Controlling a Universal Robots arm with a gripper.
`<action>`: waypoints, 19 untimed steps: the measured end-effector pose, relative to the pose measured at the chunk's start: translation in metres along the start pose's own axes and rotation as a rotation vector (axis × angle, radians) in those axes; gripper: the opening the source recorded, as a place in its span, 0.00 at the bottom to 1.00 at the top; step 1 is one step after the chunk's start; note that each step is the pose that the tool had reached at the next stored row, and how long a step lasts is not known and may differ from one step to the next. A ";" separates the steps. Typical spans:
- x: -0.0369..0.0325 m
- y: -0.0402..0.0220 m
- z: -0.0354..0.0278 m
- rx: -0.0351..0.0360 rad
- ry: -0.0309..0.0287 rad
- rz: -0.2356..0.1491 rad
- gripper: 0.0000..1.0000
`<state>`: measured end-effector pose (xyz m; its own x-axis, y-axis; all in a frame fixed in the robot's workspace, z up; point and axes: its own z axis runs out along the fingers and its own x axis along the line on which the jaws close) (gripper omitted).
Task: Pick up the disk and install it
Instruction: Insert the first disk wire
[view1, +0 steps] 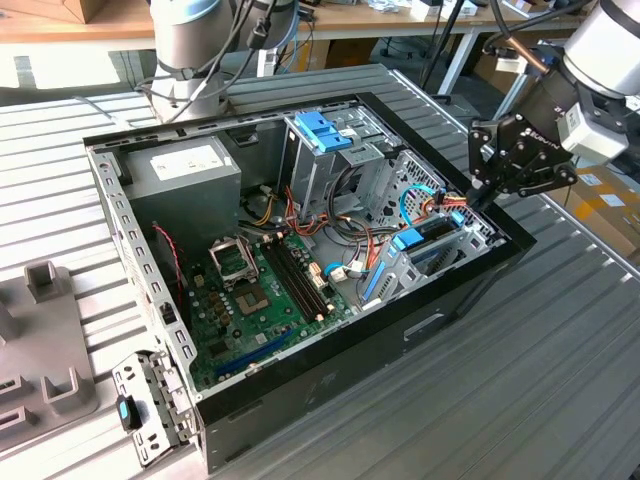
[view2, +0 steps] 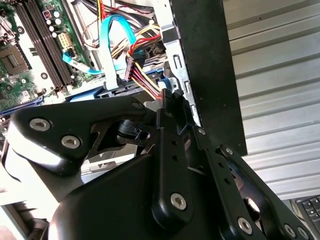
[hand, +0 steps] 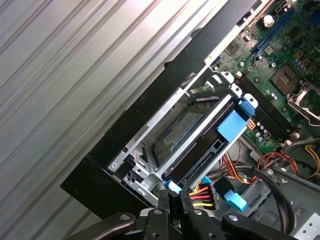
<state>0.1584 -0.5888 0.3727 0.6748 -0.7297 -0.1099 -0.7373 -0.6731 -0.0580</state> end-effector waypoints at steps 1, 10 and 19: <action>-0.0011 0.0012 0.0001 0.0001 0.0000 0.001 0.20; -0.0122 0.0134 0.0006 0.0016 0.0008 0.014 0.20; -0.0226 0.0248 0.0011 0.0034 0.0017 0.030 0.20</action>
<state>0.1249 -0.5889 0.3726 0.6522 -0.7500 -0.1100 -0.7575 -0.6502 -0.0580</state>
